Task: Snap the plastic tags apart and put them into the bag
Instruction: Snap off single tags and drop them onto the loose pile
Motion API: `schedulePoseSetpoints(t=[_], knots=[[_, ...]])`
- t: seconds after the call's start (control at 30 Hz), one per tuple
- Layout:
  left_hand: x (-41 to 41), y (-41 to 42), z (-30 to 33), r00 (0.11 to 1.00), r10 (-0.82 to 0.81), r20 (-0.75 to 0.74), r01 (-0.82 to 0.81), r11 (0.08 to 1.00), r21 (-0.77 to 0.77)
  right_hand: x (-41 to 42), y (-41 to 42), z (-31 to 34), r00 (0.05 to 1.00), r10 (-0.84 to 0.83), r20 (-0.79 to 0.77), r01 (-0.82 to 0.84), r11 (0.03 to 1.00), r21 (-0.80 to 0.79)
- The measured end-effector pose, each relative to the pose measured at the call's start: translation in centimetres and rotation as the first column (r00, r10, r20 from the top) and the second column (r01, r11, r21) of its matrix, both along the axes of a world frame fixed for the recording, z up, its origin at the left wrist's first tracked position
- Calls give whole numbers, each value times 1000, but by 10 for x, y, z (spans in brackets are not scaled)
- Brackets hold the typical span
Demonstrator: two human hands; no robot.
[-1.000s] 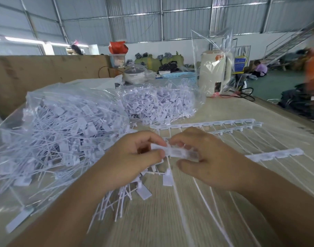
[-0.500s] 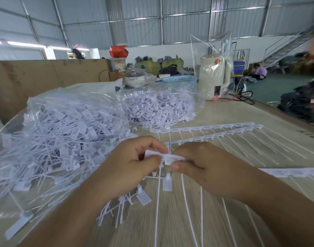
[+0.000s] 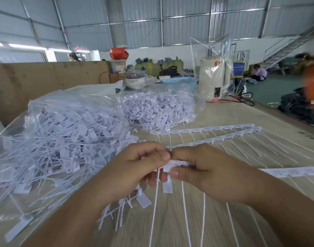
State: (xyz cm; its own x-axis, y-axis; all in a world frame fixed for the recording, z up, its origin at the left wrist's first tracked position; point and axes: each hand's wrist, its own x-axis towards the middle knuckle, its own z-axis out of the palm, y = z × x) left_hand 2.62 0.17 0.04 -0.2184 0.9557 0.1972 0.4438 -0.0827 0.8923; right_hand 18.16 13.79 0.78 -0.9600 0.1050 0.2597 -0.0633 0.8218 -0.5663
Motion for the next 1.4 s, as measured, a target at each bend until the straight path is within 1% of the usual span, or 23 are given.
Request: schedulePoseSetpoints(t=[0.07, 0.17, 0.23, 0.3, 0.43, 0.6, 0.8, 0.93, 1.1, 1.13, 1.2, 1.23, 1.3, 1.33, 1.4], knots=[[2, 0, 0, 1000, 8, -16, -9, 998, -57, 0, -1, -1, 1000, 5, 11, -5, 1000, 28], [7, 1, -3, 986, 43, -160, -73, 980, -186, -2, -1, -4, 997, -62, 38, 55, 987, 148], [9, 1, -4, 982, 74, -172, -110, 971, -210, -2, 0, -4, 997, -79, 19, 75, 984, 163], [10, 2, -2, 983, 115, -143, -138, 976, -165, -2, 0, -4, 996, -82, -37, 86, 989, 122], [16, 5, 1, 981, 185, -51, -187, 982, -31, -4, 0, -7, 974, -103, -201, 120, 990, 74], [20, 8, 0, 972, 224, 65, -227, 972, 52, -7, -4, -12, 945, -140, -295, 161, 986, 47], [22, 11, -3, 951, 235, 199, -257, 962, 95, -10, -8, -15, 924, -195, -329, 214, 977, 24], [21, 13, -7, 927, 237, 289, -275, 957, 96, -11, -10, -16, 912, -210, -352, 240, 970, 44], [23, 16, -10, 907, 238, 347, -290, 951, 105, -12, -11, -17, 902, -219, -373, 265, 961, 76], [23, 16, -10, 897, 232, 377, -292, 950, 108, -13, -12, -18, 895, -222, -387, 269, 960, 72], [25, 17, -7, 830, 199, 521, -295, 950, 106, -14, -11, -17, 857, -268, -440, 291, 957, -17], [26, 17, -6, 807, 185, 561, -289, 952, 102, -15, -9, -16, 828, -308, -468, 307, 948, -82], [27, 15, -5, 841, 180, 511, -268, 958, 104, -14, -3, -13, 788, -363, -497, 320, 931, -174], [28, 15, -5, 855, 175, 489, -257, 961, 105, -13, 0, -13, 787, -369, -495, 312, 929, -196], [30, 14, -4, 859, 184, 477, -262, 960, 101, -12, 2, -15, 822, -337, -459, 266, 940, -215]])
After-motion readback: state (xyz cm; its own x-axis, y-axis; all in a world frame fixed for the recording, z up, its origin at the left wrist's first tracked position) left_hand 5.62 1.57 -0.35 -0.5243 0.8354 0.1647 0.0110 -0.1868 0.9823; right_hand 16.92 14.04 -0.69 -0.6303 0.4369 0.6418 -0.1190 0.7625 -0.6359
